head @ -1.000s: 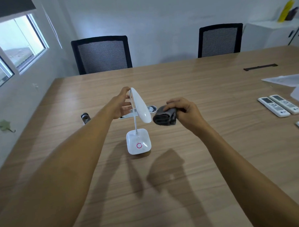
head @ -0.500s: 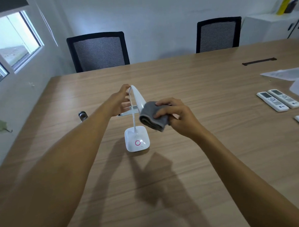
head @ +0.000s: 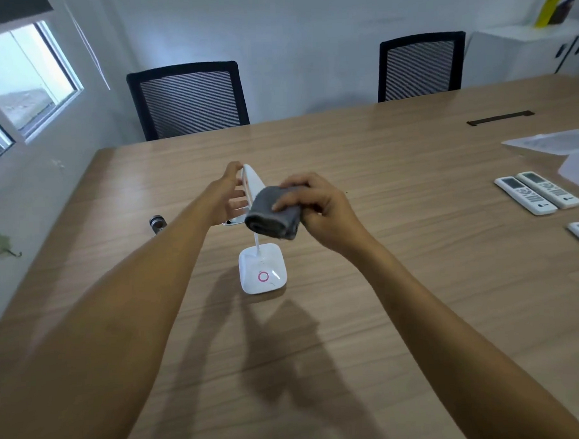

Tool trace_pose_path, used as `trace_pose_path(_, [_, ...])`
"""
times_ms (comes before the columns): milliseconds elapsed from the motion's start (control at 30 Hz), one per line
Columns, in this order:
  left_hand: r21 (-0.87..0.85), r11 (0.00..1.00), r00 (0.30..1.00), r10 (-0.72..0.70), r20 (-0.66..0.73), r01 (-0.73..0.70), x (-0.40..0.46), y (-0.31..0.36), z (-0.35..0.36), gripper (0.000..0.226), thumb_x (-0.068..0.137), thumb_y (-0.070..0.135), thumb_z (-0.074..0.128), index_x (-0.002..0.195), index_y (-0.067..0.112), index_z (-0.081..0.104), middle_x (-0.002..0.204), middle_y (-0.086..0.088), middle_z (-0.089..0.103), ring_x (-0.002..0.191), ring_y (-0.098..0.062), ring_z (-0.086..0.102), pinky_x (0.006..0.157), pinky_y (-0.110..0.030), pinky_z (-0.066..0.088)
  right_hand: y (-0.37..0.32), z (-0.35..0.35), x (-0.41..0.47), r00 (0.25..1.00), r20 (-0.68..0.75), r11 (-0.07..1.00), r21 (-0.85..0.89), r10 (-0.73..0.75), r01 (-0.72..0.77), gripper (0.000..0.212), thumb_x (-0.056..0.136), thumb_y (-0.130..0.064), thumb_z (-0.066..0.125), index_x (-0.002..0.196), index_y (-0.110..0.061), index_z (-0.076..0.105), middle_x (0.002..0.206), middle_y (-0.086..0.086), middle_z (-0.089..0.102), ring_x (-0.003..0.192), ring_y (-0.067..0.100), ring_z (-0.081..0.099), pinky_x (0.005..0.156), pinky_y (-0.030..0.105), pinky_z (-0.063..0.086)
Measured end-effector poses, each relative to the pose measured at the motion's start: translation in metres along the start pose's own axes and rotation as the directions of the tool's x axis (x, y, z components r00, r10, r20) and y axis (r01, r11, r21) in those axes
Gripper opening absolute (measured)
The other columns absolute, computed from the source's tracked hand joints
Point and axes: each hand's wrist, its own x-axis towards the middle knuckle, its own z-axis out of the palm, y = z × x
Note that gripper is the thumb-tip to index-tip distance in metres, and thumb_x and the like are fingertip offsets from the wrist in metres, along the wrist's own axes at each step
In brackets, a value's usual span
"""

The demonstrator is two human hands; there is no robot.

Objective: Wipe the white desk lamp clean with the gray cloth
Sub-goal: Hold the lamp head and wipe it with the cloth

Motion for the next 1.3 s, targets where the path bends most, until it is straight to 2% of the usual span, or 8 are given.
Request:
trace_pose_path(233, [0.030, 0.999, 1.000, -0.009, -0.005, 0.009, 0.000, -0.001, -0.006, 0.043, 0.086, 0.056, 0.044, 0.091, 0.016, 0.058, 0.110, -0.009, 0.061, 0.096, -0.027, 0.062, 0.082, -0.032, 0.051, 0.049, -0.024, -0.040, 0.970, -0.046, 0.969, -0.066, 0.237, -0.240, 0.047, 0.061, 0.009, 0.040, 0.082, -0.014, 0.076, 0.099, 0.000, 0.059, 0.097, 0.015, 0.058, 0.086, 0.016, 0.043])
trace_pose_path(367, [0.041, 0.999, 1.000, -0.003, -0.007, 0.003, 0.001, -0.001, -0.007, 0.043, 0.086, 0.057, 0.045, 0.092, 0.016, 0.058, 0.110, -0.010, 0.061, 0.098, -0.027, 0.061, 0.088, -0.034, 0.051, 0.041, -0.015, -0.017, 0.870, -0.288, 0.914, 0.198, 0.400, -0.354, 0.048, 0.068, 0.016, 0.043, 0.087, -0.020, 0.070, 0.092, 0.002, 0.064, 0.092, 0.018, 0.060, 0.086, 0.028, 0.046])
trace_pose_path(467, [0.039, 0.999, 1.000, -0.001, -0.003, 0.001, 0.000, -0.001, -0.007, 0.044, 0.084, 0.057, 0.046, 0.092, 0.015, 0.058, 0.109, -0.010, 0.062, 0.094, -0.027, 0.061, 0.087, -0.034, 0.050, 0.018, -0.003, 0.006, 0.885, -0.263, 0.883, 0.385, 0.384, -0.269, 0.047, 0.069, 0.011, 0.044, 0.087, -0.023, 0.073, 0.094, 0.003, 0.065, 0.096, 0.018, 0.061, 0.088, 0.032, 0.050])
trace_pose_path(633, [0.038, 0.999, 1.000, 0.004, -0.011, -0.004, -0.003, 0.000, -0.004, 0.041, 0.088, 0.053, 0.043, 0.089, 0.014, 0.057, 0.094, -0.008, 0.062, 0.075, -0.023, 0.061, 0.063, -0.029, 0.050, 0.014, 0.008, -0.006, 0.995, -0.097, 1.000, -0.003, 0.029, -0.029, 0.045, 0.065, 0.016, 0.046, 0.088, -0.007, 0.077, 0.102, 0.000, 0.057, 0.097, 0.002, 0.057, 0.085, 0.013, 0.044])
trace_pose_path(767, [0.047, 0.999, 1.000, 0.000, -0.008, 0.001, -0.004, -0.001, -0.005, 0.042, 0.087, 0.055, 0.044, 0.088, 0.016, 0.057, 0.101, -0.008, 0.061, 0.079, -0.022, 0.062, 0.070, -0.029, 0.051, 0.043, -0.003, -0.031, 0.953, -0.184, 0.971, 0.044, 0.241, -0.237, 0.042, 0.065, 0.006, 0.045, 0.087, -0.013, 0.075, 0.095, -0.004, 0.058, 0.092, -0.012, 0.056, 0.086, 0.008, 0.043])
trace_pose_path(933, [0.063, 0.998, 1.000, -0.006, 0.019, 0.005, -0.004, -0.001, -0.011, 0.064, 0.076, 0.079, 0.041, 0.091, 0.020, 0.058, 0.121, -0.009, 0.060, 0.110, -0.027, 0.062, 0.103, -0.042, 0.049, 0.088, -0.004, -0.037, 0.829, -0.121, 0.799, -0.222, 0.546, -0.559, 0.042, 0.076, 0.004, 0.047, 0.100, -0.017, 0.074, 0.099, 0.007, 0.072, 0.102, 0.028, 0.063, 0.084, 0.031, 0.049])
trace_pose_path(1033, [0.107, 0.994, 0.999, -0.005, 0.045, 0.000, -0.006, 0.001, -0.011, 0.060, 0.072, 0.078, 0.050, 0.092, 0.022, 0.057, 0.125, -0.010, 0.060, 0.116, -0.028, 0.059, 0.106, -0.044, 0.045, 0.102, 0.019, -0.033, 0.849, 0.033, 0.768, -0.445, 0.528, -0.461, 0.046, 0.076, -0.001, 0.049, 0.111, -0.022, 0.070, 0.102, 0.012, 0.071, 0.099, 0.031, 0.062, 0.073, 0.025, 0.042])
trace_pose_path(1300, [0.110, 0.994, 0.999, -0.006, 0.044, 0.001, 0.003, -0.001, -0.012, 0.063, 0.068, 0.076, 0.058, 0.100, 0.022, 0.061, 0.122, -0.009, 0.063, 0.110, -0.025, 0.062, 0.104, -0.041, 0.047, 0.113, 0.089, -0.026, 0.841, 0.227, 0.745, -0.611, 0.491, -0.270, 0.048, 0.082, -0.004, 0.039, 0.118, -0.023, 0.065, 0.108, 0.019, 0.062, 0.103, 0.038, 0.053, 0.079, 0.036, 0.048])
